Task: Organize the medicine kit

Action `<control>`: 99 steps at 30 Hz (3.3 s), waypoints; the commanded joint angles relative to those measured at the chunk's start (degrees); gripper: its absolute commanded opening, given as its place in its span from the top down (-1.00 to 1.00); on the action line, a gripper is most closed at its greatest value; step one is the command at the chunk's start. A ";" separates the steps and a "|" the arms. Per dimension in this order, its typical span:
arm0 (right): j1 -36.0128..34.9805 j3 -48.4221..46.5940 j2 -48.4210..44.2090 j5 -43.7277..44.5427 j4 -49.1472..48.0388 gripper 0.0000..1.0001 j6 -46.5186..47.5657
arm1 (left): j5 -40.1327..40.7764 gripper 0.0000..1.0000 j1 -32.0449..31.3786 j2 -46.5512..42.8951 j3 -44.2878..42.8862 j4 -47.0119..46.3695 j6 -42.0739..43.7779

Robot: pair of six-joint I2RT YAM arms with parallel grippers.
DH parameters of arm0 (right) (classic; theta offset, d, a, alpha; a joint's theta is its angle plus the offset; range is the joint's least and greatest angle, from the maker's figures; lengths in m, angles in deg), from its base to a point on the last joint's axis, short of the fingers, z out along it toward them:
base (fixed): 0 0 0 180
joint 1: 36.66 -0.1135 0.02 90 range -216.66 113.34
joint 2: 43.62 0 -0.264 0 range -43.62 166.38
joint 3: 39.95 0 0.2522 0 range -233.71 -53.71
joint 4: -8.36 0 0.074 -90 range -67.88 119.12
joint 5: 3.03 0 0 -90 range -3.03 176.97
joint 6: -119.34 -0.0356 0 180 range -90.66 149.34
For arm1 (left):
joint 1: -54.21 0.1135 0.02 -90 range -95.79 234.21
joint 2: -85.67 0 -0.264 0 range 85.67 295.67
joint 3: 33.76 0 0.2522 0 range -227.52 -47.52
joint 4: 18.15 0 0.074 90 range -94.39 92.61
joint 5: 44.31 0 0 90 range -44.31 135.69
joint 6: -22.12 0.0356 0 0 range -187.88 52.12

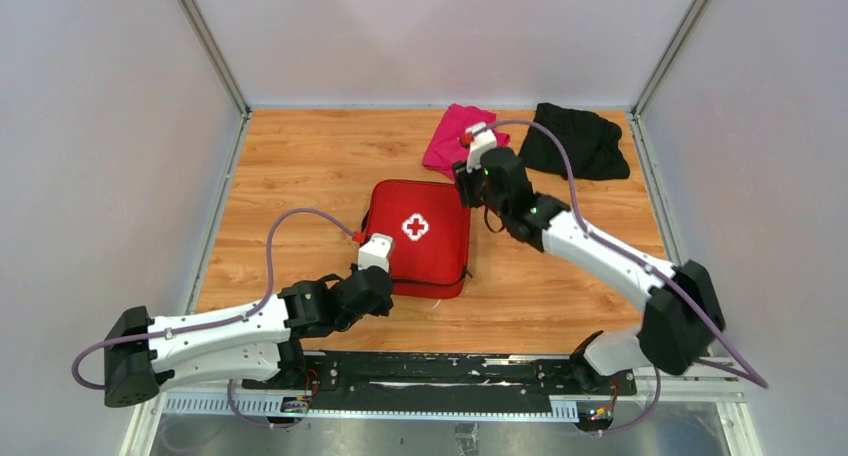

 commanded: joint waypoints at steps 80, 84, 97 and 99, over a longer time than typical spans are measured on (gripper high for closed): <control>-25.76 11.23 4.43 -14.19 5.44 0.06 46.06 | -13.25 1.00 19.94 -2.64 -0.19 -0.76 21.73; -25.60 11.32 5.74 -14.61 4.74 0.11 41.61 | -15.23 1.00 19.89 -5.11 -0.15 0.39 18.96; -23.91 10.89 6.60 -12.99 1.23 0.30 34.44 | -14.41 1.00 12.12 -5.46 -0.11 4.93 11.06; -23.36 10.80 6.41 -13.35 1.02 0.31 33.50 | -13.81 1.00 10.51 -4.73 -0.58 5.95 9.80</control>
